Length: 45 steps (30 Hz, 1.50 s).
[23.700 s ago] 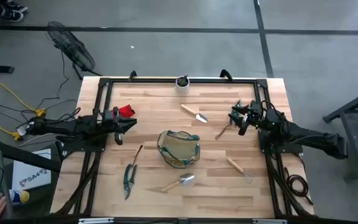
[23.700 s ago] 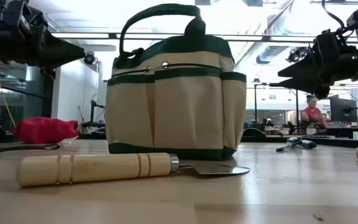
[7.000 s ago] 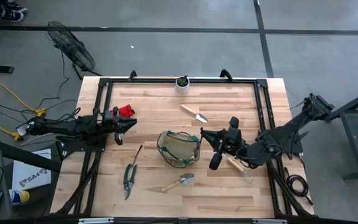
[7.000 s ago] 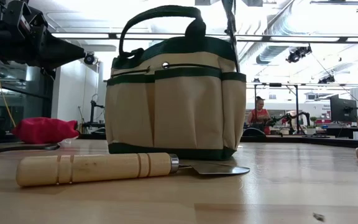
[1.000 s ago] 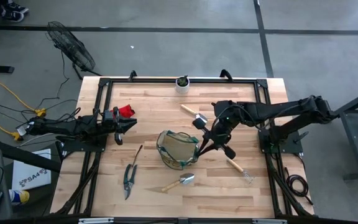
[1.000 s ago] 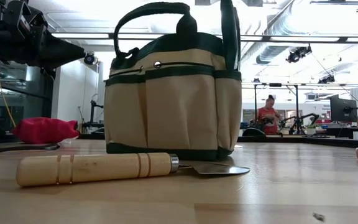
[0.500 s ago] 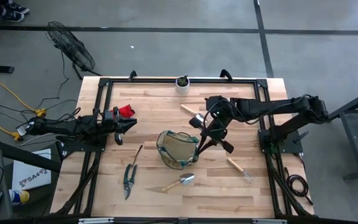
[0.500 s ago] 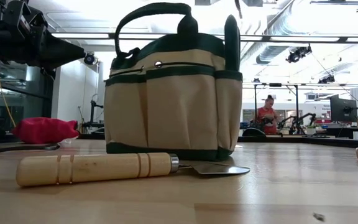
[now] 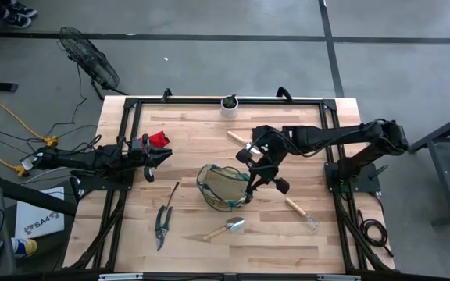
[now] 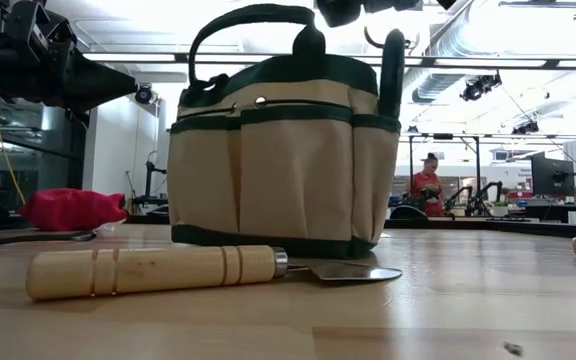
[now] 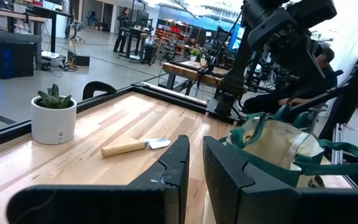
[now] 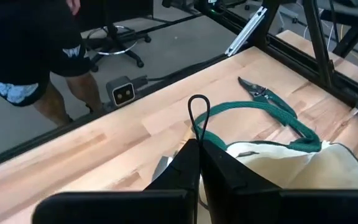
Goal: Pick & Place Garden tools in Gardening bag
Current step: Put the green shear scissors into the gardening bag, then put the brown trowel into the gardening bag
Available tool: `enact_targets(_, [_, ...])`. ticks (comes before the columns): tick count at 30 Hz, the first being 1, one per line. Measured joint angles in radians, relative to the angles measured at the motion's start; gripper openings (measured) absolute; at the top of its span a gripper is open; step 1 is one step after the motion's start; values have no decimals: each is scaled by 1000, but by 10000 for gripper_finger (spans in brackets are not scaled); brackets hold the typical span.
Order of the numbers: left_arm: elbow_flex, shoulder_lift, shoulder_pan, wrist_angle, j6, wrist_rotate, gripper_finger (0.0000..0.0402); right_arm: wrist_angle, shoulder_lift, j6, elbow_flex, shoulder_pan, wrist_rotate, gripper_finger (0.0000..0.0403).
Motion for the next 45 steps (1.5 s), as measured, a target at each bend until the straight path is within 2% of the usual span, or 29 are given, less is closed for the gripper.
enact_targets(6, [0,0,0,0,0,1,45,7,-3,67,0,3,36,4])
enact_targets(12, [0,0,0,0,0,2,45,9,-3,95,0,19,186,20])
enact_targets(16, [0,0,0,0,0,2,45,52,-3,148,0,26,185,64])
enact_targets(22, [0,0,0,0,0,2,45,143,-4,299,0,27,189,160])
enact_targets(25, [0,0,0,0,0,3,45,177,-11,455,0,27,296,207])
enact_targets(29, [0,0,0,0,0,3,45,162,-45,622,-1,14,538,247])
enact_targets(31, [0,0,0,0,0,3,45,148,-64,673,-1,-3,622,255])
enact_targets(33, [0,0,0,0,0,3,45,129,-78,721,-1,-27,660,257])
enact_targets(41, [0,0,0,0,0,3,45,34,-88,957,-1,-160,673,258])
enact_targets(45, [0,0,0,0,0,3,45,-2,-88,1013,-1,-215,673,258])
